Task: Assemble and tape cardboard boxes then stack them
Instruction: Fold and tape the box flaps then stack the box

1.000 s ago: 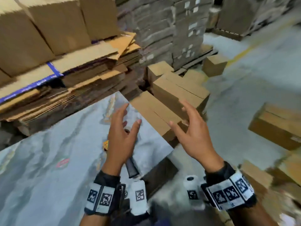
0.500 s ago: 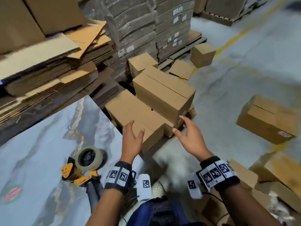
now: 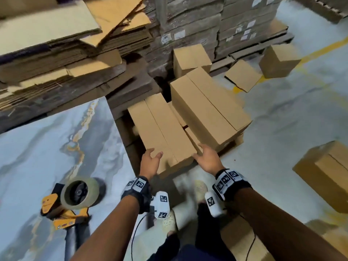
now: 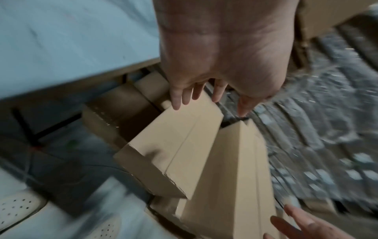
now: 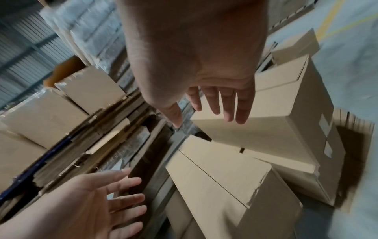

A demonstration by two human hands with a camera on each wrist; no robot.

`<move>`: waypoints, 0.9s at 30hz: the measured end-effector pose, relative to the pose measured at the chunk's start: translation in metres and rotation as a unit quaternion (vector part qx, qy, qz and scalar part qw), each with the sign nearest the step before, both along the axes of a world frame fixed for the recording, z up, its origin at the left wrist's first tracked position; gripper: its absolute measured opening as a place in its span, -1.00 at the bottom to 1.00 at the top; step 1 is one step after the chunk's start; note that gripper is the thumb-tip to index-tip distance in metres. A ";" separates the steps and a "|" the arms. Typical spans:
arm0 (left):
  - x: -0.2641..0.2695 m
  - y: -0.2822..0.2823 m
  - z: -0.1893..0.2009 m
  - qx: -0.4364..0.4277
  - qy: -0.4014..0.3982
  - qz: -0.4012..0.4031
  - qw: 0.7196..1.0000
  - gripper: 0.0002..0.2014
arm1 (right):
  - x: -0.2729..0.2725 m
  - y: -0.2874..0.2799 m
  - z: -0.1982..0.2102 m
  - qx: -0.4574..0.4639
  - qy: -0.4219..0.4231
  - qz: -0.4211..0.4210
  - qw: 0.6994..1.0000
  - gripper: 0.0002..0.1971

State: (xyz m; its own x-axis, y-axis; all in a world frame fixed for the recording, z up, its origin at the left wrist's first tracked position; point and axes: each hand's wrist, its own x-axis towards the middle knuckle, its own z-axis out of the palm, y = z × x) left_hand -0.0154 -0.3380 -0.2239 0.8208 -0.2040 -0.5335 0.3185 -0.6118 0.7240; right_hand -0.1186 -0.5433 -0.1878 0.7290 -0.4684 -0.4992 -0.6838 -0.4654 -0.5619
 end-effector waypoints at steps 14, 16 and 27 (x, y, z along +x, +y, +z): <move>0.040 -0.030 -0.165 -0.128 0.236 0.392 0.880 -0.09 | 0.106 -0.071 -0.201 0.064 0.194 0.059 0.977 -0.49; 0.041 -0.026 -0.195 -0.147 0.282 0.417 0.851 0.21 | 0.112 -0.076 -0.218 0.074 0.207 0.050 0.974 -0.48; 0.039 -0.022 -0.280 -0.134 0.265 0.434 0.850 0.20 | 0.136 -0.087 -0.244 0.077 0.215 0.006 0.974 -0.27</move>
State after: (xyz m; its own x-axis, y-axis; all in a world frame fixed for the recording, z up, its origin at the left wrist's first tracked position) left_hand 0.0237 -0.3599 -0.5036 0.3824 0.1830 -0.9057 0.8911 0.1861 0.4138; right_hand 0.0173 -0.6300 -0.4316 0.4422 -0.3555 -0.8235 -0.8661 -0.4081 -0.2888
